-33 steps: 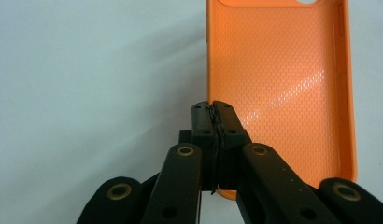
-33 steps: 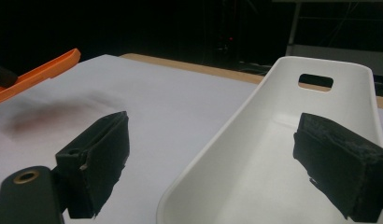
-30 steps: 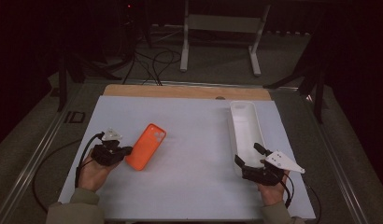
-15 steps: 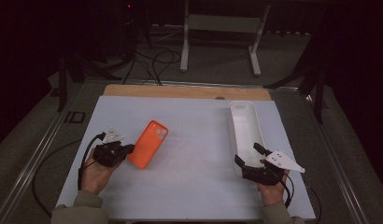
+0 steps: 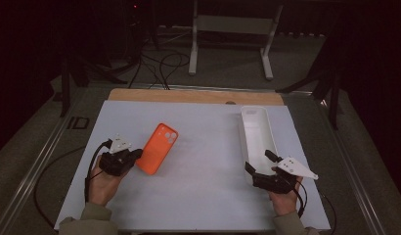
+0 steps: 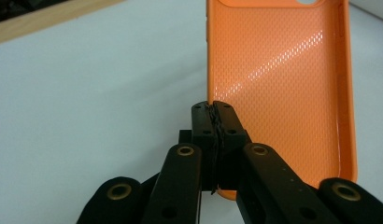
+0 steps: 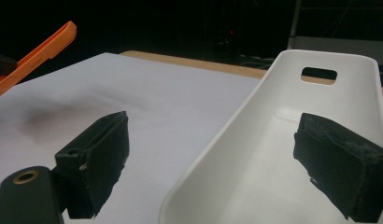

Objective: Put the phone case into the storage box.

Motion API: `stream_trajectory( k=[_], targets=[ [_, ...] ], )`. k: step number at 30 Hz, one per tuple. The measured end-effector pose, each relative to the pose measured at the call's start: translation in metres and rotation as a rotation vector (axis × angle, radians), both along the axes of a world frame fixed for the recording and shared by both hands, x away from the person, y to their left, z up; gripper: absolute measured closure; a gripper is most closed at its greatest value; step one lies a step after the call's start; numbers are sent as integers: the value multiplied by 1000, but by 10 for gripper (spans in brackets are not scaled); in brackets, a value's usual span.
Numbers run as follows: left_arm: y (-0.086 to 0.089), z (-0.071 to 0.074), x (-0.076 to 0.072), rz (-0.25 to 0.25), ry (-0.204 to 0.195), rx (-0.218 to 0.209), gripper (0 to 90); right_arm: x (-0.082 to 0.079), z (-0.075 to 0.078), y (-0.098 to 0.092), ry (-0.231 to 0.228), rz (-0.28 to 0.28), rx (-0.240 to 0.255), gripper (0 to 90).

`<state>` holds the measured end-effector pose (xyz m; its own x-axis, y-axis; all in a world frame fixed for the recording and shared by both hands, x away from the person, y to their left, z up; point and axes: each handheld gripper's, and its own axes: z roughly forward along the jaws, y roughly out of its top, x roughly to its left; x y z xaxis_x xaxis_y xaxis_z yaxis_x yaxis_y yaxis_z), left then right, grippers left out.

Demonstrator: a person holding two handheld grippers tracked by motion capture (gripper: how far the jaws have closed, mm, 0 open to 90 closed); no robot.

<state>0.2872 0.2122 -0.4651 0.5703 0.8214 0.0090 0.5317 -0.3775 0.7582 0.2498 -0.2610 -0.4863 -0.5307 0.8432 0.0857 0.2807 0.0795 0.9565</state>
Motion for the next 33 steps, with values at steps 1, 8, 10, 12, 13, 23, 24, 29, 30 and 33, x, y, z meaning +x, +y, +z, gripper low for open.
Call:
stream_trajectory(
  k=[1,8,10,12,13,23,24,29,30,33],
  targets=[
    [-1,0,0,-3,-4,0,898,0,0,0,2,3,2,103],
    [-4,-1,-3,-11,-29,4,898,0,2,2,19,28,11,96],
    [-7,0,-6,-18,-41,5,898,0,3,2,18,35,15,94],
    [-8,1,-7,-19,-46,3,898,-1,4,1,15,35,16,94],
    [-9,2,-9,-21,-56,2,898,-1,5,0,11,39,20,92],
    [-16,8,-13,-36,-108,-13,898,-1,6,1,27,45,17,79],
    [-16,8,-13,-36,-108,-13,898,-1,6,1,27,45,17,79],
    [-21,8,-16,-32,-134,-11,898,0,8,3,27,52,16,79],
    [-21,8,-16,-32,-134,-11,898,0,8,3,27,52,16,79],
    [-22,10,-15,-34,-148,-13,898,2,8,3,32,48,8,79]
  ],
)
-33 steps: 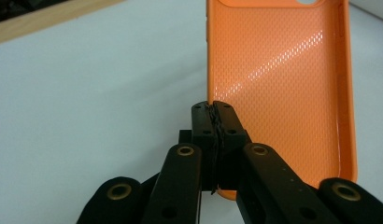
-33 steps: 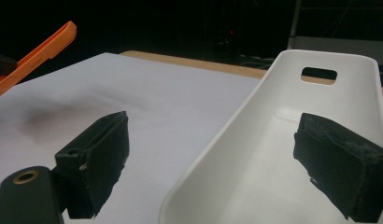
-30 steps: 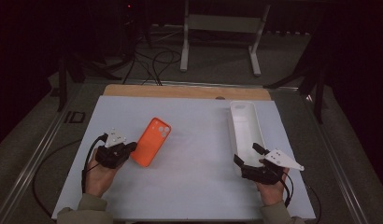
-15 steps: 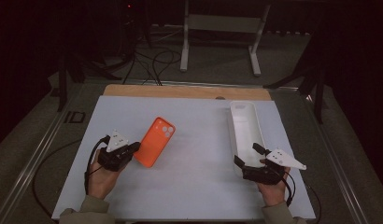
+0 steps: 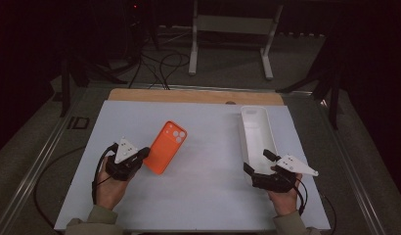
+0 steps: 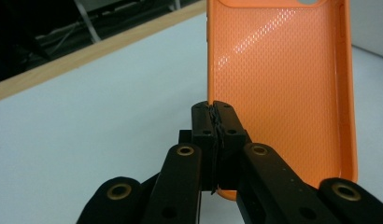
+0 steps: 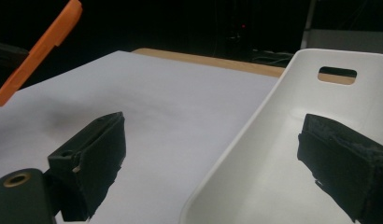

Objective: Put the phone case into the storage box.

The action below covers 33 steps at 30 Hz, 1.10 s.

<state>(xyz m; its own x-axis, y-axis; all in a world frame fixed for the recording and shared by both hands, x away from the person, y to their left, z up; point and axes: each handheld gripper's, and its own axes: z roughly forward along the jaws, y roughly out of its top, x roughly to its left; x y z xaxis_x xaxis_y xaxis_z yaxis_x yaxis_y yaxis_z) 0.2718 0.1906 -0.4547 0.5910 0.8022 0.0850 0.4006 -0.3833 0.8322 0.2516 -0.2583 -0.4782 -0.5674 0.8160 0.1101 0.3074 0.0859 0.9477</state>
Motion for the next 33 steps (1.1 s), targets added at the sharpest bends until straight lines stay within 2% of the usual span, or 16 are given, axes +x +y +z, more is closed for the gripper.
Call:
stream_trajectory(
  k=[4,11,14,17,18,22,26,33],
  targets=[
    [-2,2,-1,0,-13,14,898,3,2,1,5,14,-12,79],
    [-3,8,0,-12,-25,13,898,4,8,2,4,27,-28,79],
    [-8,14,-1,-28,-44,27,898,7,13,3,7,33,-34,79],
    [-11,17,-1,-37,-52,39,898,11,17,4,19,53,-11,79],
    [-15,19,-1,-47,-59,56,898,12,18,4,21,57,-12,79],
    [-22,23,-1,-56,-80,70,898,14,23,7,23,70,-25,79],
    [-28,23,0,-64,-88,77,898,19,24,10,28,82,-45,79],
    [-34,22,4,-74,-94,75,898,26,26,10,48,93,-32,81]
  ],
)
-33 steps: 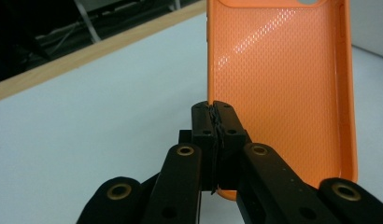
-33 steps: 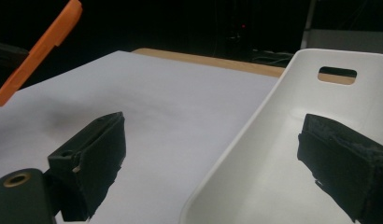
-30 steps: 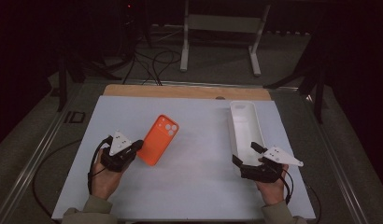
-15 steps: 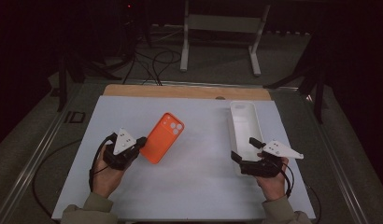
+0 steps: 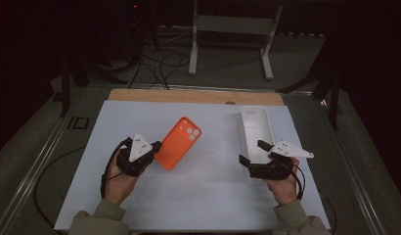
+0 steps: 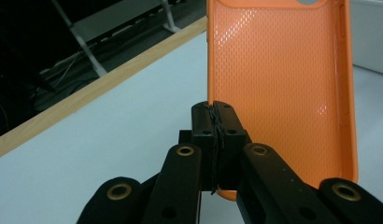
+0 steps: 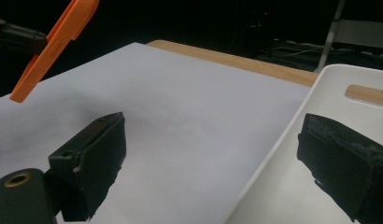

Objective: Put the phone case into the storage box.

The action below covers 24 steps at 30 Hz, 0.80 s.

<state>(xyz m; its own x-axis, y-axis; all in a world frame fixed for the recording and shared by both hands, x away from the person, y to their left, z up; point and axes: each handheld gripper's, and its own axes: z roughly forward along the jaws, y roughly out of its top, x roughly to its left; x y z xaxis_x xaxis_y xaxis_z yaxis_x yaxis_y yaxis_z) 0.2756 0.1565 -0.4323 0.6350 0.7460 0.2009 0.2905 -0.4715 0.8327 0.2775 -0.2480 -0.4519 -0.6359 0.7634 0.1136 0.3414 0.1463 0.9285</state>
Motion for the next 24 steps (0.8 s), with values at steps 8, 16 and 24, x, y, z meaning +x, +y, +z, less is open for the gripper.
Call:
stream_trajectory(
  k=[8,16,24],
  targets=[
    [-10,-1,5,-9,-6,-1,898,6,3,1,14,8,0,81],
    [-20,-1,8,-22,-14,5,898,9,5,7,30,36,-9,84],
    [-28,1,11,-33,-23,8,898,9,6,12,36,43,10,83]
  ],
)
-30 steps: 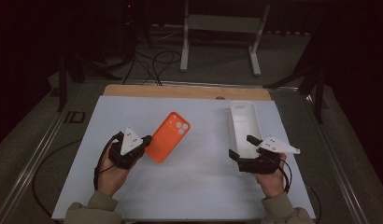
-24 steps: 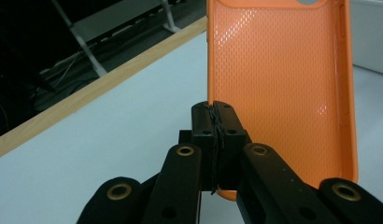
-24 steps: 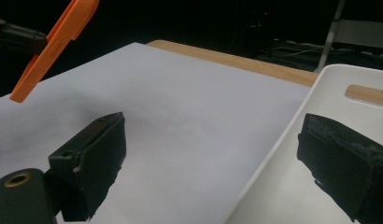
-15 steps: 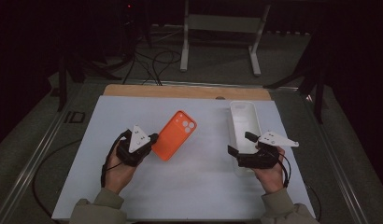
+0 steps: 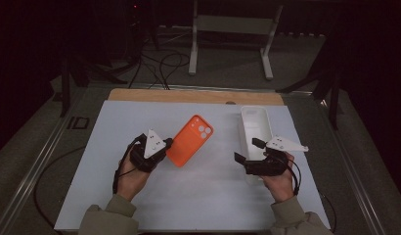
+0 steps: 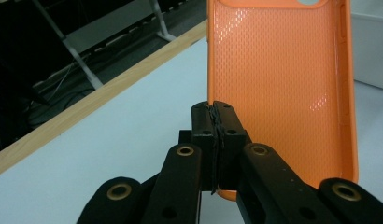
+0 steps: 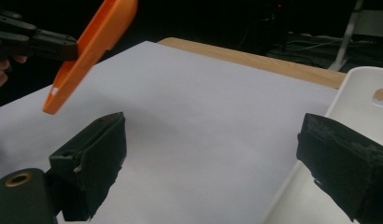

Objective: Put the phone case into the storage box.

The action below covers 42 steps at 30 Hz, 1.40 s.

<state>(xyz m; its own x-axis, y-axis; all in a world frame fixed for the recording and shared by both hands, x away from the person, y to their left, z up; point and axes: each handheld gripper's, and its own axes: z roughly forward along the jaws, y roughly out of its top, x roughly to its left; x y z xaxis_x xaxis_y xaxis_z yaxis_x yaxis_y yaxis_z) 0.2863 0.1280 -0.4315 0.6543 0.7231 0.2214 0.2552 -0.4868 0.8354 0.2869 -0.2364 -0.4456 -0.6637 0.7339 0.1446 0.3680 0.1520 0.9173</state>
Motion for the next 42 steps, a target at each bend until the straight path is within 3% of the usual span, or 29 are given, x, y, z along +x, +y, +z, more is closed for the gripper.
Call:
stream_trajectory(
  k=[22,42],
  targets=[
    [-32,5,9,-41,-32,14,898,5,3,6,8,18,20,82],
    [-44,2,9,-75,-48,24,897,9,11,19,0,57,31,83]
  ],
)
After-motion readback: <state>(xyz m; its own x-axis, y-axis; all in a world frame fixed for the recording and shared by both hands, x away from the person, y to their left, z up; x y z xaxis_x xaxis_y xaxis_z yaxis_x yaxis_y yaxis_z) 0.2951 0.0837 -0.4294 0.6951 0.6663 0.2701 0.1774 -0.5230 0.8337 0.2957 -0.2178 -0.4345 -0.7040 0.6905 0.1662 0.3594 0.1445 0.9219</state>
